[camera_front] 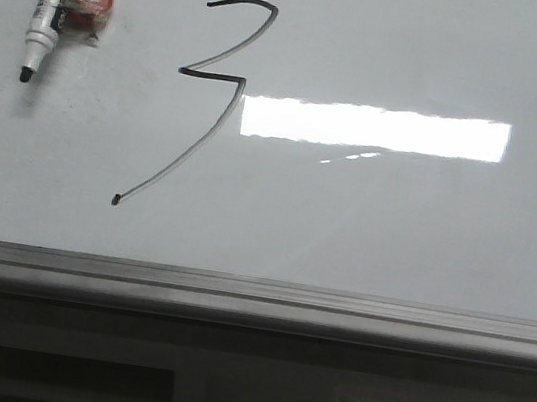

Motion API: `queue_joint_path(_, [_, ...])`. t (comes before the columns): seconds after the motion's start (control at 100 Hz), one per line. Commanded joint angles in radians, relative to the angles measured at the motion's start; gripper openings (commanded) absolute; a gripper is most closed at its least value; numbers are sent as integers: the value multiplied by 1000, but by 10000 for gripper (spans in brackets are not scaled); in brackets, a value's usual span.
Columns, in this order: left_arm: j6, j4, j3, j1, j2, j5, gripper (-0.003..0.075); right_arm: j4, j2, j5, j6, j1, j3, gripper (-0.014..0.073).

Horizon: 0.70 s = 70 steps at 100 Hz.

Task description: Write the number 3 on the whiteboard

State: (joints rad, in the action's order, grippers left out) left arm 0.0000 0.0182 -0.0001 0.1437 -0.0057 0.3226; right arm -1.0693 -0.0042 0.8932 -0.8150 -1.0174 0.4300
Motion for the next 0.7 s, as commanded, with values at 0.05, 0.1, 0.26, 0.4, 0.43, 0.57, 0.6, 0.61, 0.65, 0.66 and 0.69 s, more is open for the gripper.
queue_joint_path(0.05, [-7,-1,11,-1,-23,-79,-21,-59,14,-41,-1,7,21,-41])
queue_joint_path(0.1, [-7,-1,11,-1,-23,-79,-21,-59,14,-41,-1,7,16,-41])
queue_joint_path(0.26, [-7,-1,11,-1,-23,-79,-21,-59,14,-41,-1,7,-2,-41])
queue_joint_path(0.4, [-7,-1,11,-1,-23,-79,-21,-59,14,-44,-1,7,-28,-41])
queue_joint_path(0.43, [-7,-1,11,-1,-23,-79,-21,-59,14,-59,-1,7,-38,-41])
queue_joint_path(0.57, [-7,-1,11,-1,-23,-79,-21,-81,22,-175,4,21,-78,-41])
queue_joint_path(0.6, [-7,-1,11,-1,-23,-79,-21,-79,28,-200,13,34,-83,-41])
queue_joint_path(0.61, [-7,-1,11,-1,-23,-79,-21,-71,29,-214,22,43,-85,-41])
queue_joint_path(0.65, [-7,-1,11,-1,-23,-79,-21,-32,46,-251,68,79,-85,-41])
queue_joint_path(0.66, [-7,-1,11,-1,-23,-79,-21,-11,49,-265,88,87,-85,-41])
queue_joint_path(0.69, [-7,-1,11,-1,-23,-79,-21,39,64,-293,127,121,-83,-41])
